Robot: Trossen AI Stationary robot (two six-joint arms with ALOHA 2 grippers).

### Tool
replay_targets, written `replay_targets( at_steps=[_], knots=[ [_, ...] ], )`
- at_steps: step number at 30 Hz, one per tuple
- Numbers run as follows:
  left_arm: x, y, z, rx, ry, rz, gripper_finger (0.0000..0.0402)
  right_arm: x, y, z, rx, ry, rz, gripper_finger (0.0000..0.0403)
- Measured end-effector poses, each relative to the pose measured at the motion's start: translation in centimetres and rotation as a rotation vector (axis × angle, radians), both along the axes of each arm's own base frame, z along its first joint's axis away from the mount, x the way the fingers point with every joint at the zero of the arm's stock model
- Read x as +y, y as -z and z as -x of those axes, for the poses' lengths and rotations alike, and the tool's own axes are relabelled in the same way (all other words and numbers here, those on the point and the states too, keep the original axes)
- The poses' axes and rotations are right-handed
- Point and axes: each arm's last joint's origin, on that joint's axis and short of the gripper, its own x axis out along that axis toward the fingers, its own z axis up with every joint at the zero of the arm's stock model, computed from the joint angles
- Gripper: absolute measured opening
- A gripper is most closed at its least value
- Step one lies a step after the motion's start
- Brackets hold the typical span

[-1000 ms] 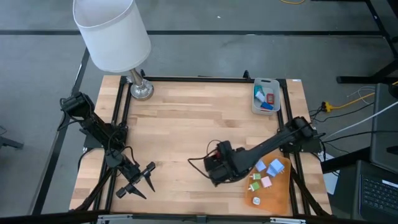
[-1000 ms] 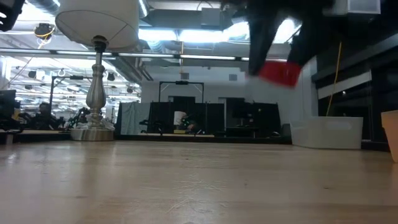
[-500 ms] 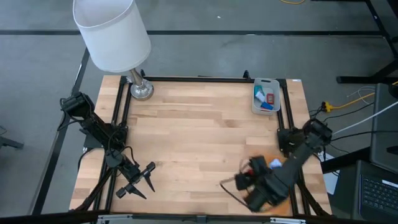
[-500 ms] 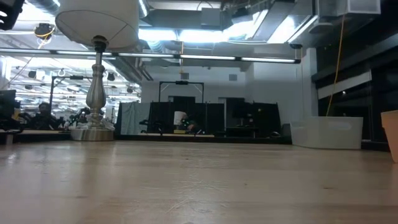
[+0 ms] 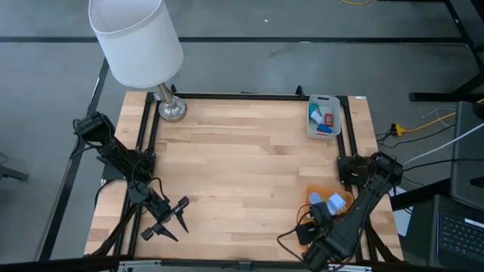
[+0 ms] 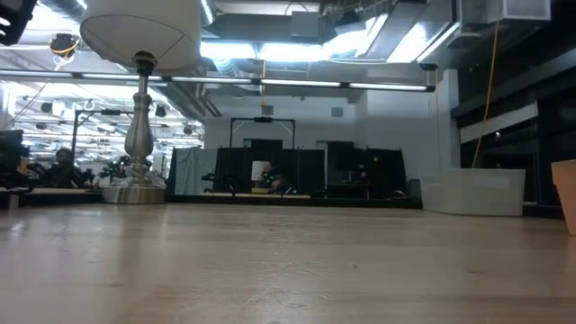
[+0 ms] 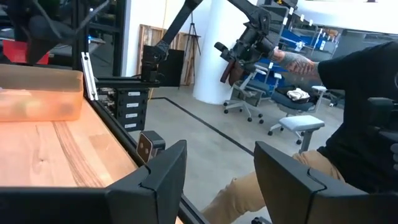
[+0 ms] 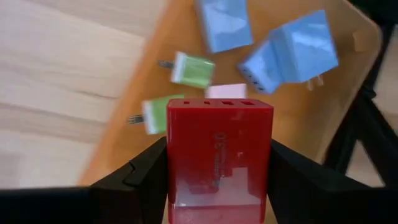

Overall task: Pick & Place Office items
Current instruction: Put the red charger adapter into the orange bin, then return to Home Position

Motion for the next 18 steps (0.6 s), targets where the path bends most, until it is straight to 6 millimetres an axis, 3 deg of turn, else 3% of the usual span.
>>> replay_targets(
  at_steps=[7, 14, 18],
  knots=[
    [0.0, 0.0, 0.0, -0.004, -0.001, -0.003, 0.0182, 0.9, 2.5, 1.4, 0.022, -0.023, -0.027, 0.0215],
    [0.0, 0.0, 0.0, -0.012, -0.005, -0.008, 0.0182, 1.2, 3.1, 1.6, 0.010, -0.053, -0.043, 0.0320],
    [0.0, -0.1, 0.0, -0.014, -0.006, -0.005, 0.0182, 1.1, 3.0, 1.5, -0.034, -0.086, -0.011, 0.0345]
  ],
)
